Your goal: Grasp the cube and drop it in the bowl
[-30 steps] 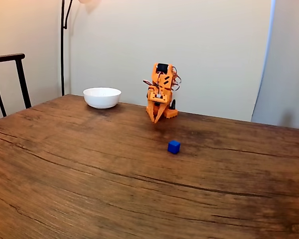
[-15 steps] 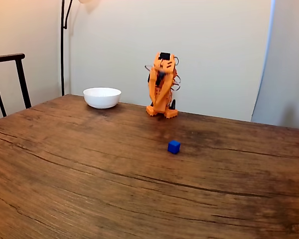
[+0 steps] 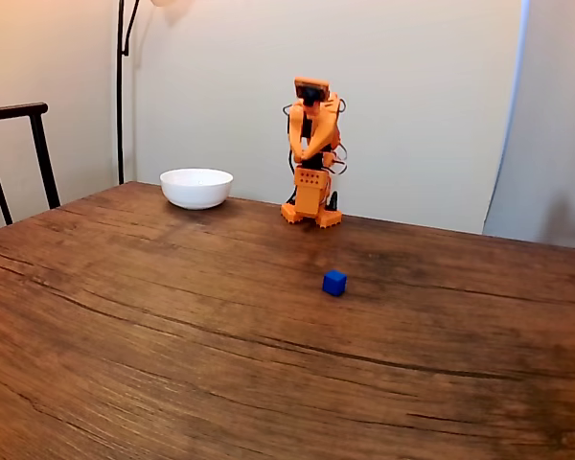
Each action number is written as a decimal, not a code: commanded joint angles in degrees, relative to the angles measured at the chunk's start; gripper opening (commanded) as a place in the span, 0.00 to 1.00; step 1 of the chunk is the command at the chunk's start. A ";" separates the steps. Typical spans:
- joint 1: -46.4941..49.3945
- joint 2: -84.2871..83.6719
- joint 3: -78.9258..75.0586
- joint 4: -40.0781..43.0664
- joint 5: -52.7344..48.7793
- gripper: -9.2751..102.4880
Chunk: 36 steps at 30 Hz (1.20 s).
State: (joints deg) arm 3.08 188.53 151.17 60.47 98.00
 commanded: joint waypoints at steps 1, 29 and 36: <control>-0.44 -3.69 -5.19 -0.97 0.70 0.08; -8.79 -73.21 -45.70 -1.41 4.31 0.08; -14.06 -83.85 -46.58 -1.41 13.18 0.08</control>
State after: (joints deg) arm -9.76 106.17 107.93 59.94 109.25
